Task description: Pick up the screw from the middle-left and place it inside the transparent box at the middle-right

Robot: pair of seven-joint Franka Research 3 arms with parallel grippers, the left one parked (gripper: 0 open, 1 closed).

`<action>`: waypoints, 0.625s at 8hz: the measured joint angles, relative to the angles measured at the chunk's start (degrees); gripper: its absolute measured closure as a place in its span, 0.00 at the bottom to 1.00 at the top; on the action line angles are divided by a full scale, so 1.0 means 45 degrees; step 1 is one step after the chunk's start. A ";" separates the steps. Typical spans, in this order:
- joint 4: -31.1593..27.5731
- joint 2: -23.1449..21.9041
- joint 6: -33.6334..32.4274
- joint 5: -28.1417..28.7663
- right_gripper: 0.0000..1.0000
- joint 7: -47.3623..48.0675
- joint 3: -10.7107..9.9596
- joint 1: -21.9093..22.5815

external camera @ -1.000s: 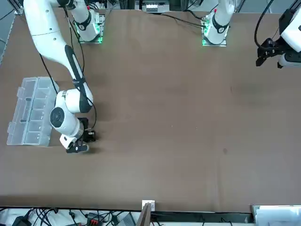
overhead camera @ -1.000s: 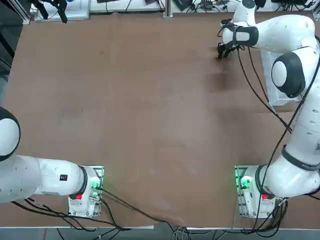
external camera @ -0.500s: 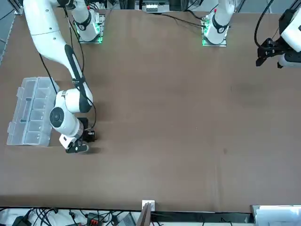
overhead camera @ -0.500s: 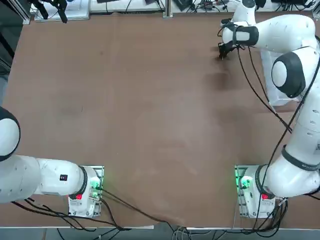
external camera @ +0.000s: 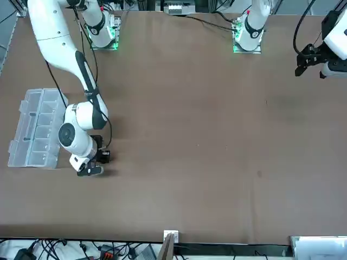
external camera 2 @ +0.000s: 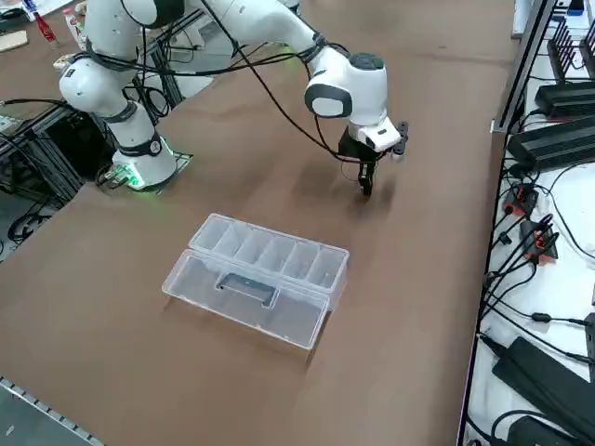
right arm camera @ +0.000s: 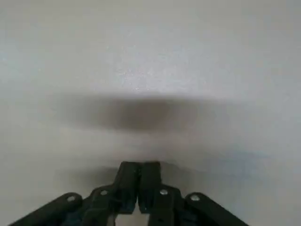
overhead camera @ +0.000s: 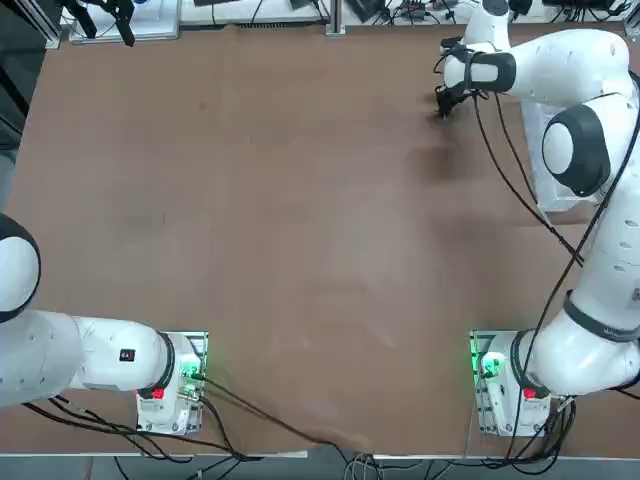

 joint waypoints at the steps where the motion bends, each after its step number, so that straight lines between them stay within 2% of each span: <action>1: 0.0002 -0.0005 -0.0004 0.0000 0.95 0.0000 -0.0001 -0.0002; 3: 0.0039 -0.0139 -0.0182 0.0001 0.95 0.0000 -0.0068 -0.0024; 5: 0.0238 -0.0869 -0.1188 0.0000 0.95 -0.0164 -0.0599 -0.0088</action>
